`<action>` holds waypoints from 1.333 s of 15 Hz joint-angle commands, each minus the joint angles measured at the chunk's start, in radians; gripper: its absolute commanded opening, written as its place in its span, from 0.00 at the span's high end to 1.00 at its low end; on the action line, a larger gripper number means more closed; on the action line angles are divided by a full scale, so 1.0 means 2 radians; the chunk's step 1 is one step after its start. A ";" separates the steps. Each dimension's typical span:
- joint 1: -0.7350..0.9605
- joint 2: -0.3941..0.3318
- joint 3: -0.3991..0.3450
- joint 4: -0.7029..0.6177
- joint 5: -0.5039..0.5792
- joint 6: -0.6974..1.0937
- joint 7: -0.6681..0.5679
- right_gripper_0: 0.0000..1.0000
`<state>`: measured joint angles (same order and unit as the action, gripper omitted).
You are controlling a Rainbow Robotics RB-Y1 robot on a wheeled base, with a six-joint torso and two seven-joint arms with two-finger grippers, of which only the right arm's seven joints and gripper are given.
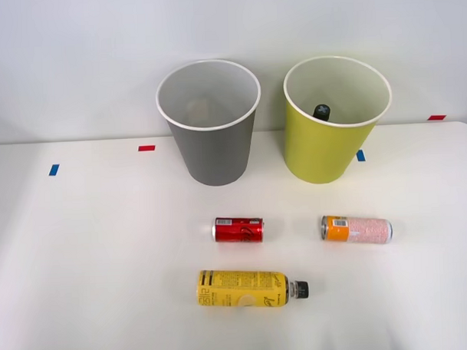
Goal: Put cans in the gray bin, plastic bottles in the light green bin
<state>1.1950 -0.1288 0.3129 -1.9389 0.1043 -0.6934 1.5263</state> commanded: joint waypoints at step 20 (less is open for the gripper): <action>0.000 0.000 0.000 0.000 0.000 0.000 0.000 0.00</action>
<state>1.1950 -0.1289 0.3129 -1.9389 0.1043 -0.6934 1.5263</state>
